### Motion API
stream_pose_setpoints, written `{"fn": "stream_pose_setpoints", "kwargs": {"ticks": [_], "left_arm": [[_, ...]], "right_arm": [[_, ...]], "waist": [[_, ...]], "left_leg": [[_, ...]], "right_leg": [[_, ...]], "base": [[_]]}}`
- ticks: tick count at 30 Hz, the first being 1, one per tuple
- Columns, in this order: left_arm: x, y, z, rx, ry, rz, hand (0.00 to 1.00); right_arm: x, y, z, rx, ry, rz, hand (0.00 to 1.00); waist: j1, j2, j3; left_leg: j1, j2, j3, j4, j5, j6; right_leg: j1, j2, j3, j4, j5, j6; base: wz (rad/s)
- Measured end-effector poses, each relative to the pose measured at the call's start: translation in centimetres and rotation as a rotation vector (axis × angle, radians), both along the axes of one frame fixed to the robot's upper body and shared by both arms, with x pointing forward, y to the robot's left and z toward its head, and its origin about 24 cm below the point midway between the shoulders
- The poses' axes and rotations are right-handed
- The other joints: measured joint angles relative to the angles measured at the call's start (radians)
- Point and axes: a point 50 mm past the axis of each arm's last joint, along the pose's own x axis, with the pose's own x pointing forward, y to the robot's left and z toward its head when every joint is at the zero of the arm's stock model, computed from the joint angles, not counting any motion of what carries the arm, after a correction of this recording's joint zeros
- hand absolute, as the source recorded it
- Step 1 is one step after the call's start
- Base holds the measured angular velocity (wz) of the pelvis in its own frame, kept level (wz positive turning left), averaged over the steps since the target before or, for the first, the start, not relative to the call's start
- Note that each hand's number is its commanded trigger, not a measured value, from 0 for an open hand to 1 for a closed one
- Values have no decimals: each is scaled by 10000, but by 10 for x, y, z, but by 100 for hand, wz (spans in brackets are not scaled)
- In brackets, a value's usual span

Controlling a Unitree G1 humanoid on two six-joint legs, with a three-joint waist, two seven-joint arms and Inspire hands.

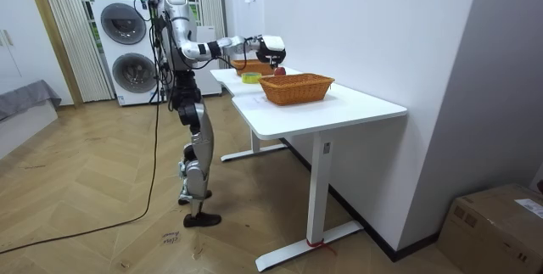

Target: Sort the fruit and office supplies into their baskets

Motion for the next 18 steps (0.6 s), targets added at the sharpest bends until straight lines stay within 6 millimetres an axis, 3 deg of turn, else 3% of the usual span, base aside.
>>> {"fn": "stream_pose_setpoints", "kwargs": {"ticks": [6, 10, 18], "left_arm": [[-6, 0, 0, 22, 53, 293, 0], [-14, 4, 0, 49, 126, 758, 0], [-23, 5, 0, 44, 315, 905, 0]], "right_arm": [[0, -9, 4, 496, -509, -336, 100], [-1, -29, 1, 600, -656, -1370, 100], [-3, -44, -4, 857, -746, -2247, 100]], "waist": [[-197, -13, -9], [-249, -133, -90], [-491, -186, -85]], "left_leg": [[-13, 3, 78, 74, 2, 2], [-21, 19, 83, 114, 3, 0], [-30, 4, 81, 117, 0, -3]], "right_leg": [[12, -17, 32, 2, -1, 1], [14, -19, 42, 16, -2, 2], [13, 16, 48, 44, -2, 2]], "base": [[-1], [0], [0]]}}
